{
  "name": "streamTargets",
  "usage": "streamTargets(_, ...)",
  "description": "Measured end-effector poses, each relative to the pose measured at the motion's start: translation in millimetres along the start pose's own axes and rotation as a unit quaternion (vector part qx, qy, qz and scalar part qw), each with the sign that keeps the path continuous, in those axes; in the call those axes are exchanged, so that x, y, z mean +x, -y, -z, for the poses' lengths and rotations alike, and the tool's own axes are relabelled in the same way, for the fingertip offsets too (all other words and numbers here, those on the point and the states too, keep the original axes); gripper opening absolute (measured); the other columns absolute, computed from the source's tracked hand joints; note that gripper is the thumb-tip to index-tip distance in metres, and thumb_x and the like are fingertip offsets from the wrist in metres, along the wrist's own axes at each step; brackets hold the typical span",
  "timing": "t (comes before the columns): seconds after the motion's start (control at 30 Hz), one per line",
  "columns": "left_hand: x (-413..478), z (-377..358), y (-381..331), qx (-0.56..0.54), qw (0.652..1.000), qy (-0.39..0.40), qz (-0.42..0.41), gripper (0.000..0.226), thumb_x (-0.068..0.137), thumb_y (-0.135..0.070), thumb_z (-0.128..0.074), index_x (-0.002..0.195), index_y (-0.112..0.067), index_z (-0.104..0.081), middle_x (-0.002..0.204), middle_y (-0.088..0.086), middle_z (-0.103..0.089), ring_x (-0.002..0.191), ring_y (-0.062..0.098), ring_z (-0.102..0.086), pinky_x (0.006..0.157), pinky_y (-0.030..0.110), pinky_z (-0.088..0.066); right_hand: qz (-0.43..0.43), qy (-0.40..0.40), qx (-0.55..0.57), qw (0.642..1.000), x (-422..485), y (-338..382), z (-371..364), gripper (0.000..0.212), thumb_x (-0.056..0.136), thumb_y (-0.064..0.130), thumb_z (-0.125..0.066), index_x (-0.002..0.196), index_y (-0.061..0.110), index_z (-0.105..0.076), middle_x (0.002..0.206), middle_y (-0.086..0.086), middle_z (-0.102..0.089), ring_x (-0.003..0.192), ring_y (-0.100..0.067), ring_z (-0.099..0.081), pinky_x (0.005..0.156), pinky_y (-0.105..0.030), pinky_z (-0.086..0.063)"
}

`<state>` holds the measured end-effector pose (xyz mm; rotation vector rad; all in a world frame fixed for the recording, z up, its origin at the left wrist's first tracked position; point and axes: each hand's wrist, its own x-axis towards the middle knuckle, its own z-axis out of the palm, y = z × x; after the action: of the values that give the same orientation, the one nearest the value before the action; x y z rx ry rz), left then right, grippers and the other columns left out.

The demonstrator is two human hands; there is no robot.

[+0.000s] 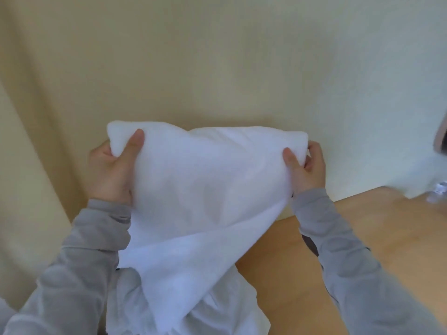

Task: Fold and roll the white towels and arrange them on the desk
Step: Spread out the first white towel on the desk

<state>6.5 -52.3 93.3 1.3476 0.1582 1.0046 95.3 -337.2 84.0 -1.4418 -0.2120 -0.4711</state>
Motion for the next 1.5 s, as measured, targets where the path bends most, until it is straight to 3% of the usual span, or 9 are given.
streamTargets(0.27, -31, -118, -58, -0.072, 0.993, 0.039, -0.084, 0.031, 0.073, -0.045, -0.074, 0.07, -0.021, -0.055, 0.074, 0.002, -0.055, 0.071, 0.016, -0.048, 0.061, 0.026, -0.042, 0.057, -0.042, 0.065, 0.995, 38, 59, 105, 0.019, 0.087, 0.01, -0.061, 0.086, 0.025, -0.049, 0.084, -0.004, -0.061, 0.073, -0.018, -0.057, 0.068, -0.033, -0.049)
streamTargets(0.47, -89, -216, -51, -0.114, 0.99, 0.062, -0.052, 0.041, 0.069, -0.05, -0.077, 0.073, -0.018, -0.052, 0.086, 0.009, -0.049, 0.077, 0.02, -0.046, 0.068, 0.034, -0.04, 0.083, -0.048, 0.063, 0.993, 66, 77, 222, 0.02, 0.086, 0.011, -0.062, 0.085, 0.028, -0.051, 0.094, -0.011, -0.061, 0.08, -0.022, -0.058, 0.075, -0.042, -0.051)
streamTargets(0.63, -143, -292, -24, -0.119, 0.991, 0.057, -0.01, 0.035, 0.073, -0.041, -0.074, 0.057, -0.025, -0.047, 0.063, -0.005, -0.049, 0.064, 0.014, -0.044, 0.058, 0.026, -0.039, 0.074, -0.061, 0.031, 0.995, 90, 67, 306, 0.022, 0.086, 0.009, -0.062, 0.085, 0.029, -0.052, 0.094, -0.012, -0.061, 0.082, -0.024, -0.057, 0.08, -0.051, -0.051)
streamTargets(0.8, -170, -350, 2, -0.098, 0.992, 0.074, 0.01, 0.049, 0.075, -0.038, -0.074, 0.053, -0.024, -0.032, 0.049, -0.013, -0.037, 0.052, 0.007, -0.032, 0.049, 0.023, -0.029, 0.055, -0.078, 0.019, 0.995, 114, 48, 365, 0.022, 0.084, 0.015, -0.064, 0.084, 0.034, -0.054, 0.097, -0.017, -0.062, 0.082, -0.026, -0.058, 0.081, -0.052, -0.051)
streamTargets(1.03, -158, -426, 31, -0.052, 0.988, 0.145, -0.009, 0.04, 0.071, -0.042, -0.074, 0.08, -0.009, -0.053, 0.082, 0.01, -0.046, 0.074, 0.019, -0.042, 0.064, 0.033, -0.037, 0.024, -0.126, 0.009, 0.992, 151, -6, 409, 0.021, 0.084, 0.017, -0.065, 0.083, 0.034, -0.052, 0.092, -0.011, -0.062, 0.079, -0.024, -0.057, 0.074, -0.045, -0.052)
streamTargets(1.2, -139, -501, 104, 0.028, 0.978, 0.203, 0.032, 0.034, 0.076, -0.035, -0.074, 0.064, -0.014, -0.05, 0.063, 0.004, -0.045, 0.057, 0.012, -0.04, 0.053, 0.024, -0.033, -0.035, -0.179, -0.021, 0.983, 187, -82, 433, 0.021, 0.085, 0.017, -0.065, 0.088, 0.031, -0.049, 0.104, -0.013, -0.062, 0.082, -0.021, -0.058, 0.078, -0.04, -0.052)
streamTargets(1.33, -129, -571, 209, 0.215, 0.927, 0.279, 0.127, 0.044, 0.084, -0.049, -0.062, 0.102, -0.01, -0.063, 0.101, 0.01, -0.064, 0.093, 0.022, -0.061, 0.082, 0.032, -0.048, -0.121, -0.24, -0.07, 0.961, 217, -166, 457, 0.031, 0.083, 0.02, -0.067, 0.108, 0.022, -0.048, 0.113, -0.012, -0.058, 0.092, -0.022, -0.057, 0.083, -0.039, -0.051)
streamTargets(1.4, -141, -592, 260, 0.379, 0.853, 0.319, 0.164, 0.073, 0.085, -0.065, -0.046, 0.14, -0.017, -0.038, 0.138, 0.01, -0.046, 0.128, 0.029, -0.041, 0.107, 0.043, -0.032, -0.198, -0.268, -0.088, 0.939, 223, -211, 472, 0.046, 0.083, 0.022, -0.068, 0.122, 0.017, -0.046, 0.116, -0.006, -0.055, 0.097, -0.023, -0.057, 0.086, -0.038, -0.049)
streamTargets(1.5, -182, -590, 324, 0.444, 0.807, 0.327, 0.212, 0.083, 0.085, -0.068, -0.04, 0.15, -0.022, -0.013, 0.153, 0.008, -0.021, 0.139, 0.029, -0.021, 0.112, 0.044, -0.019, -0.356, -0.285, -0.076, 0.887, 224, -281, 492, 0.053, 0.083, 0.013, -0.069, 0.128, 0.006, -0.043, 0.125, -0.016, -0.053, 0.109, -0.032, -0.055, 0.096, -0.046, -0.046)
